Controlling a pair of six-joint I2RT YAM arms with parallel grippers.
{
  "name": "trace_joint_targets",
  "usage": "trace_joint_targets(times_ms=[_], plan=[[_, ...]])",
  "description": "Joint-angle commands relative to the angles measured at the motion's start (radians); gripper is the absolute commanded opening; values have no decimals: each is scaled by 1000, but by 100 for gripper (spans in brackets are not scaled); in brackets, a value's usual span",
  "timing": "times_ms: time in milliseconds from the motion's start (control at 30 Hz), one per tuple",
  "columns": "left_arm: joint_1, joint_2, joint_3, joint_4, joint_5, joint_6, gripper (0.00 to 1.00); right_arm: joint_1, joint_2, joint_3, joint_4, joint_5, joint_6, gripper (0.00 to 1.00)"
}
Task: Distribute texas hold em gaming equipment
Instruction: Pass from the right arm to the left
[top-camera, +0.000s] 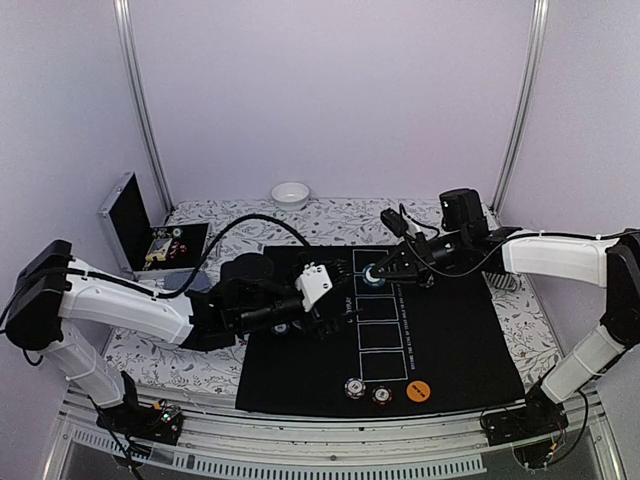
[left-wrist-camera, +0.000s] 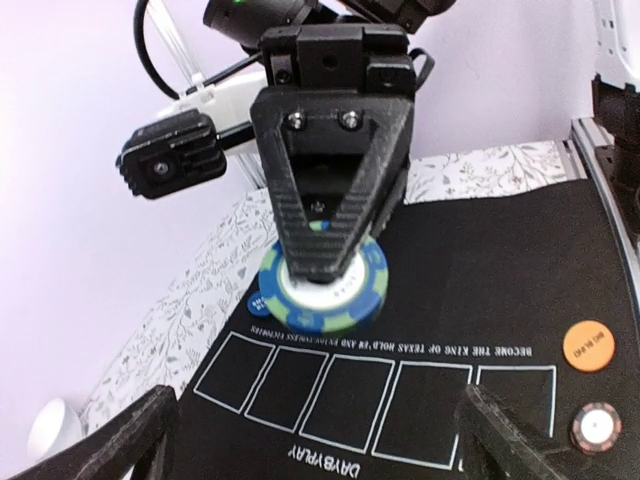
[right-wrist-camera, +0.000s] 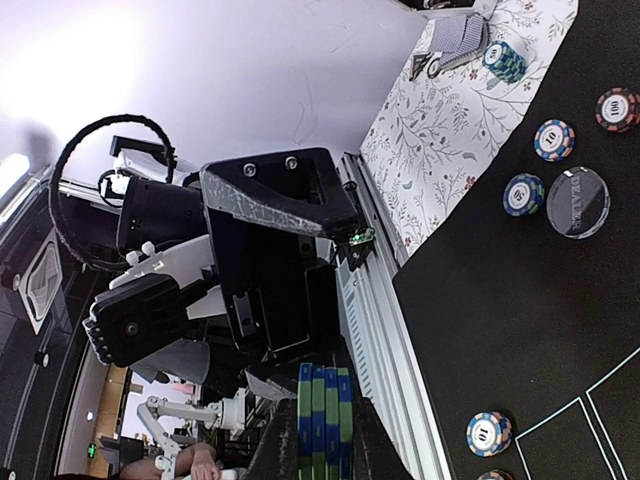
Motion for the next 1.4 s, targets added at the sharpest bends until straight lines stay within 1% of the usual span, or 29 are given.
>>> trace_joint_targets(times_ms=[0, 67, 167, 233, 333, 367, 433, 567, 700, 967, 1200, 1300, 1333, 1367], plan=[[3, 88, 32, 340, 36, 68, 98, 24, -31, 30, 8, -17, 10, 2], [1, 125, 56, 372, 39, 78, 96, 27, -33, 31, 7, -15, 15, 2], [0, 172, 102, 333, 51, 79, 88, 29, -41, 31, 7, -11, 20, 2], [-2, 185, 107, 335, 71, 73, 79, 29, -45, 29, 6, -7, 20, 2], [-1, 188, 108, 339, 82, 66, 63, 31, -46, 28, 6, -7, 24, 2], [-2, 188, 110, 336, 76, 63, 59, 31, -47, 28, 7, -7, 24, 2], [-2, 189, 112, 322, 71, 65, 58, 30, -47, 28, 7, -7, 22, 2], [-2, 193, 121, 296, 63, 71, 65, 32, -48, 32, 9, -7, 24, 2], [-2, 203, 133, 282, 63, 73, 62, 32, -51, 32, 9, -6, 28, 2], [-2, 222, 138, 264, 74, 85, 66, 32, -57, 34, 11, -5, 30, 2], [-2, 219, 129, 271, 75, 79, 51, 32, -54, 31, 9, -5, 29, 2], [-3, 214, 124, 280, 80, 81, 50, 32, -53, 33, 10, -5, 27, 2], [-2, 213, 122, 285, 80, 81, 47, 32, -52, 32, 10, -4, 27, 2], [-2, 211, 120, 290, 80, 82, 41, 32, -52, 32, 11, -4, 27, 2]])
